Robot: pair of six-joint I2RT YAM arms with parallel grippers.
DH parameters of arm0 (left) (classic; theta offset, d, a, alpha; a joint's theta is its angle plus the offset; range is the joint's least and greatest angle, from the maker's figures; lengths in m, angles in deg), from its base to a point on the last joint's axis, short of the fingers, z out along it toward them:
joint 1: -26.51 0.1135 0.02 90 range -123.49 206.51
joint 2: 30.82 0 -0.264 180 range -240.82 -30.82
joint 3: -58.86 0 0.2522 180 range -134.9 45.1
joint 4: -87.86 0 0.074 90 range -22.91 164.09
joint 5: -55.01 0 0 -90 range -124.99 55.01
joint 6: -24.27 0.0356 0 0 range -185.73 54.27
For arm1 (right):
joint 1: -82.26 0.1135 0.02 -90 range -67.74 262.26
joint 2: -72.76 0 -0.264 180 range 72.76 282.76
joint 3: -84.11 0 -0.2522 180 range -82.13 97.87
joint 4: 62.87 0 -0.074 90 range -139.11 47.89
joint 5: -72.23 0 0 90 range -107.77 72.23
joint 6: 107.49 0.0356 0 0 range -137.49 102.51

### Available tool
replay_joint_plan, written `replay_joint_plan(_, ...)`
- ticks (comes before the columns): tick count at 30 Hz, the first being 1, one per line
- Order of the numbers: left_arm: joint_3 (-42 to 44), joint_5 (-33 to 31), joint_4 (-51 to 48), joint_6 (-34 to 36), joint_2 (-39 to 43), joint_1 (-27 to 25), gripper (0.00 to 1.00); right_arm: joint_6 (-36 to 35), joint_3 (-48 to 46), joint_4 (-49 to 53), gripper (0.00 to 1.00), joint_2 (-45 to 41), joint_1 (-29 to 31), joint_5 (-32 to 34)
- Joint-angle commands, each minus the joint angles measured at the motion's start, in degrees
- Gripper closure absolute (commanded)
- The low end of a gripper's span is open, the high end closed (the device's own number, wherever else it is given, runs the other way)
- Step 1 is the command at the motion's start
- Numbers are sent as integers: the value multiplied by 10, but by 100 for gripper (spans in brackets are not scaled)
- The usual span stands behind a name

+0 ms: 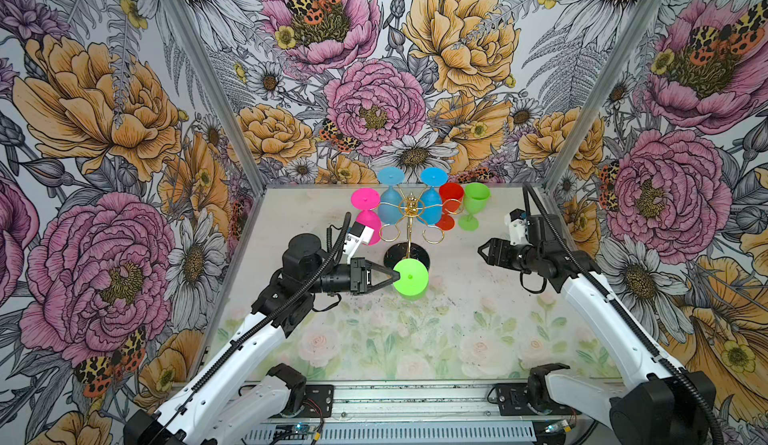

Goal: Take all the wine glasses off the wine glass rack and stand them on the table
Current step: 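Swing the held green glass toward the robot and turn it upright with the left gripper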

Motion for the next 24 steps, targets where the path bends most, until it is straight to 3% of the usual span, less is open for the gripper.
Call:
replay_joint_plan(1,-31,-64,-40,92,18,-28,100,4,24,15,28,-4,6,-15)
replay_joint_plan(9,-39,-174,-55,229,49,-112,100,2,39,29,28,10,20,-35)
replay_joint_plan(24,-1,-240,-86,514,35,-225,100,2,56,49,28,31,40,-106)
